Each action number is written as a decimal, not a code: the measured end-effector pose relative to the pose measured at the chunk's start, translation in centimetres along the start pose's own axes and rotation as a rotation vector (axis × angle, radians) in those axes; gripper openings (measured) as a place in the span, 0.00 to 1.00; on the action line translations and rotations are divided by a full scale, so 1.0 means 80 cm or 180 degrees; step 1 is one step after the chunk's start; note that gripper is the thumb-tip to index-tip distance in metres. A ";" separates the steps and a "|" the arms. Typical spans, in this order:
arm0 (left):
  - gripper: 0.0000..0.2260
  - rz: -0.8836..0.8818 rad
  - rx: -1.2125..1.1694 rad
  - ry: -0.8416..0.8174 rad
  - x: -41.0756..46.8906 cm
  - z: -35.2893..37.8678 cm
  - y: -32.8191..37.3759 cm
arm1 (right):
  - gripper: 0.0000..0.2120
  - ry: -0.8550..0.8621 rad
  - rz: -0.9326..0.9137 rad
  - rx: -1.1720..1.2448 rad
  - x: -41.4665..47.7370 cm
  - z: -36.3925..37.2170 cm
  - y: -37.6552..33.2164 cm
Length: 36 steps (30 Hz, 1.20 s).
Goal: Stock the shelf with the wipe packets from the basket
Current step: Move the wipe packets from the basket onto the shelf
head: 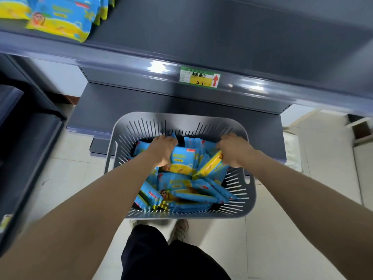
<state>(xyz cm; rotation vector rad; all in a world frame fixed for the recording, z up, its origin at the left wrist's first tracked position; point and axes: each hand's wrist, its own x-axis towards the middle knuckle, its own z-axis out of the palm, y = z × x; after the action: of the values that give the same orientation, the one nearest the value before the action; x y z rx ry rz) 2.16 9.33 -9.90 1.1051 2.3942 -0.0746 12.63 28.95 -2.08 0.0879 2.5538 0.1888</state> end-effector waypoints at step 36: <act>0.09 -0.0509 -0.1384 0.2589 -0.152 -0.372 -0.120 | 0.21 0.2102 0.0392 0.2222 0.056 -0.404 0.002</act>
<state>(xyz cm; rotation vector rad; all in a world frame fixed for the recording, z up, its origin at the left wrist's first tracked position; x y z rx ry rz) -10.53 1.88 20.23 0.8148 2.9622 0.9653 -8.88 25.85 22.25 0.5215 3.1413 -0.7567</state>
